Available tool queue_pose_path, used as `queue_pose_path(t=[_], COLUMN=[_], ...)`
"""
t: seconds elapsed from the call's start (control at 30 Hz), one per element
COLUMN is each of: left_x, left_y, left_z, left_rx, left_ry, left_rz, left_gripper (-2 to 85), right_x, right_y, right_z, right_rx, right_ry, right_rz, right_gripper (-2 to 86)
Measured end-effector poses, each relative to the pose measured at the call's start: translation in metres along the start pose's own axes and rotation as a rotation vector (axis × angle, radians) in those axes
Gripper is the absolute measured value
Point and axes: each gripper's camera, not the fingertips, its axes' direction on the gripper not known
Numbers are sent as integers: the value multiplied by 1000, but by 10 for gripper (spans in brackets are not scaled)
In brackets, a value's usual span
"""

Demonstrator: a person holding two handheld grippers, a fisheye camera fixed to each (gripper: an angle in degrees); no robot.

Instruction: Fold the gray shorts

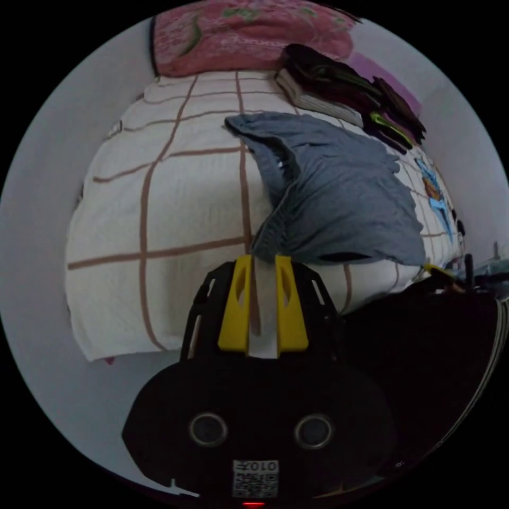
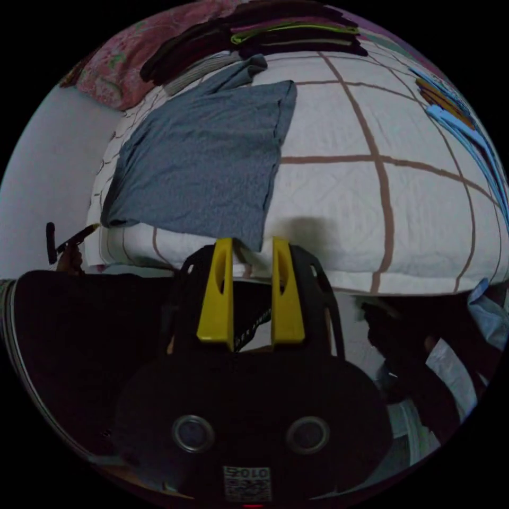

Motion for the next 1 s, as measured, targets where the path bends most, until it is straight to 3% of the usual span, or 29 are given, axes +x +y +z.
queue_pose_path(t=[0.13, 0.47, 0.73, 1.0], left_x=[-11, -30, -48, -62], left_y=[-15, -12, -20, -35], left_z=[14, 54, 68, 81], left_rx=[-8, -110, -179, -272], left_ry=[-33, 83, 80, 109], left_rz=[17, 60, 70, 75], left_gripper=[69, 60, 12, -1], right_x=[8, 26, 50, 71], right_y=[-15, -28, -46, -65], right_z=[32, 93, 135, 159], right_rx=[-29, -37, -23, -62], right_ry=[6, -58, -100, -120], right_rz=[13, -20, 28, 87], right_gripper=[108, 104, 96, 53])
